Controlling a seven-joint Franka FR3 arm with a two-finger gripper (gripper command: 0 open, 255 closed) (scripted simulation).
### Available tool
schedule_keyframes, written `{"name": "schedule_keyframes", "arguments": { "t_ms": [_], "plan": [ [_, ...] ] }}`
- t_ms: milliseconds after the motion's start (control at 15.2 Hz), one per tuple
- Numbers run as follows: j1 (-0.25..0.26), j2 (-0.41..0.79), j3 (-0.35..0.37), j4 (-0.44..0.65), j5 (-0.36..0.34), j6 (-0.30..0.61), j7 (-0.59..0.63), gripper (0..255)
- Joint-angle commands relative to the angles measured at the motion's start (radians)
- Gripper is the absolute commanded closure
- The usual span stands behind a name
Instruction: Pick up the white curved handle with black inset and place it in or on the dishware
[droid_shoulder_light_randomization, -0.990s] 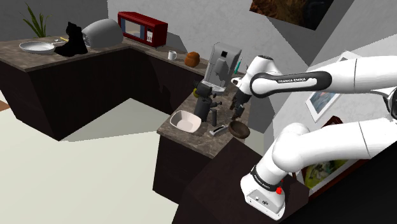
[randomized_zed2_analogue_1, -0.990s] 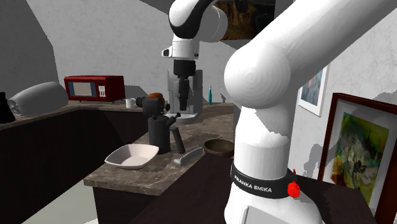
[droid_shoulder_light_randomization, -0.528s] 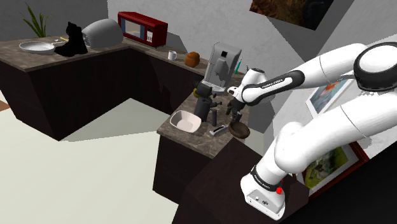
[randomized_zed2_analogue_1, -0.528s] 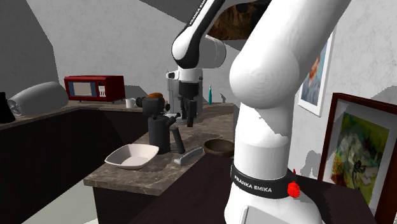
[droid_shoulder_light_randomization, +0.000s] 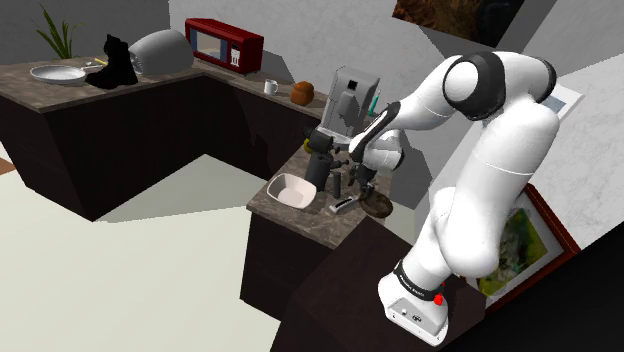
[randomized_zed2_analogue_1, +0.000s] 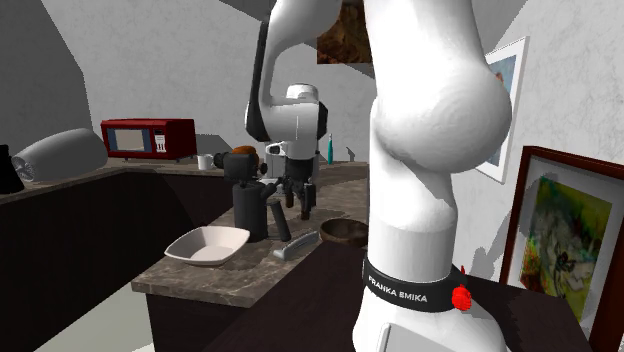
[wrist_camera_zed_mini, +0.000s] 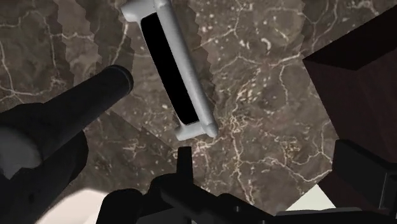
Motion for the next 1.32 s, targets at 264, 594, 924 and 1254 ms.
{"name": "schedule_keyframes", "arguments": {
  "t_ms": [264, 594, 924, 1254],
  "plan": [
    [-0.388, 0.313, 0.411, 0.212, 0.465, 0.018, -0.547, 0],
    [-0.495, 0.434, 0.522, 0.31, 0.56, 0.039, -0.678, 0],
    [-0.546, 0.5, 0.585, 0.353, 0.628, 0.067, -0.733, 0],
    [-0.573, 0.492, 0.61, 0.35, 0.602, 0.08, -0.718, 0]
  ]
}}
